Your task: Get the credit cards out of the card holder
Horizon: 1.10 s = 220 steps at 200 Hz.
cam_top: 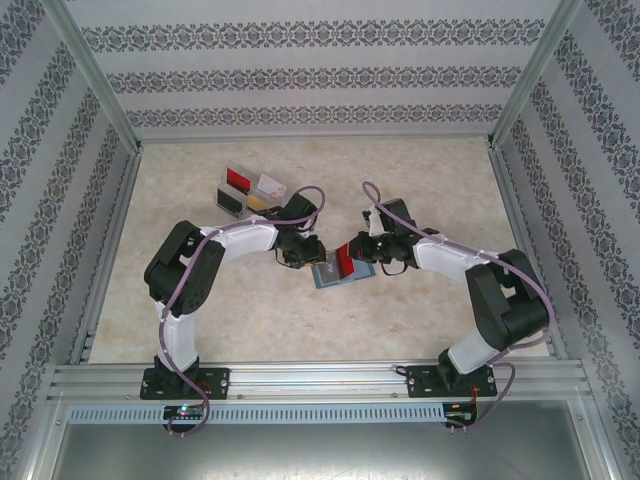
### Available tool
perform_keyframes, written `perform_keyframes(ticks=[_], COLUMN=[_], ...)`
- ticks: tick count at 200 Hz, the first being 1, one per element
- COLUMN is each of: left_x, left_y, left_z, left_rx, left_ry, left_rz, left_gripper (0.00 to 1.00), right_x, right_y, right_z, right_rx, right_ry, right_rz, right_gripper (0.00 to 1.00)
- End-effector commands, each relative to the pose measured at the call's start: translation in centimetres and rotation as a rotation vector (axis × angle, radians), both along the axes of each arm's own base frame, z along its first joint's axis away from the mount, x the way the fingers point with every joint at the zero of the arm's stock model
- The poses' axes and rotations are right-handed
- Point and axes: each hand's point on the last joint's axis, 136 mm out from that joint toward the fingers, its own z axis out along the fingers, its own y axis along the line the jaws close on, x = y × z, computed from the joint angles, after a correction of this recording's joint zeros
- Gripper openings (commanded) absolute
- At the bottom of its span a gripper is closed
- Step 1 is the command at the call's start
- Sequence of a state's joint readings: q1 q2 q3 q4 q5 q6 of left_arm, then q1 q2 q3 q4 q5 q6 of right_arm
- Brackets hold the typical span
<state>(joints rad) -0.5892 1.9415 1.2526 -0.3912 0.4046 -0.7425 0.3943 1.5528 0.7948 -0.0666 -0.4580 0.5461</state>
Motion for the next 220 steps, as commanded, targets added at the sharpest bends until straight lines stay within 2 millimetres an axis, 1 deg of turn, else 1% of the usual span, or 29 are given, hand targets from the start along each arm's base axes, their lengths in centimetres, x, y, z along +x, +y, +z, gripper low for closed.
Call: perform_keyframes(ticks=[1, 12, 22, 31, 57, 74, 116, 147, 174, 187, 220], left_x=[0.5, 0.8, 0.9, 0.9, 0.7, 0.7, 0.3, 0.5, 0.6, 0.7, 0.5], left_y=[-0.2, -0.1, 0.0, 0.0, -0.6, -1.5, -2.9, -3.0, -2.7, -2.7, -2.8], left_z=[4.4, 5.9, 6.8, 7.4, 9.2, 10.9, 14.5, 17.2, 18.5, 18.8, 19.3], left_rx=[-0.042, -0.07, -0.095, -0.13, -0.29, -0.405, -0.584, -0.689, -0.715, -0.727, -0.757], left_ry=[-0.081, -0.114, -0.134, -0.143, -0.168, -0.202, -0.282, -0.341, -0.359, -0.357, -0.358], left_rz=[-0.007, 0.008, 0.02, 0.029, 0.047, 0.022, -0.039, -0.044, -0.033, -0.033, -0.03], left_gripper=[0.38, 0.42, 0.48, 0.51, 0.65, 0.66, 0.68, 0.67, 0.63, 0.58, 0.43], right_x=[0.8, 0.9, 1.0, 1.1, 1.2, 1.4, 2.2, 2.7, 3.1, 3.3, 3.7], right_y=[-0.3, -0.3, -0.3, -0.2, 0.5, 1.0, 1.9, 2.0, 1.9, 1.9, 1.7], right_z=[2.6, 3.8, 4.9, 5.7, 8.0, 9.9, 13.7, 15.0, 15.5, 15.5, 15.0], right_rx=[0.03, 0.057, 0.085, 0.116, 0.235, 0.328, 0.479, 0.552, 0.581, 0.588, 0.593], right_ry=[-0.123, -0.158, -0.184, -0.196, -0.202, -0.207, -0.204, -0.177, -0.166, -0.156, -0.133], right_rz=[-0.009, -0.007, -0.006, 0.0, 0.025, 0.044, 0.087, 0.077, 0.063, 0.059, 0.037], right_gripper=[0.0, 0.0, 0.0, 0.0, 0.0, 0.0, 0.0, 0.0, 0.0, 0.0, 0.0])
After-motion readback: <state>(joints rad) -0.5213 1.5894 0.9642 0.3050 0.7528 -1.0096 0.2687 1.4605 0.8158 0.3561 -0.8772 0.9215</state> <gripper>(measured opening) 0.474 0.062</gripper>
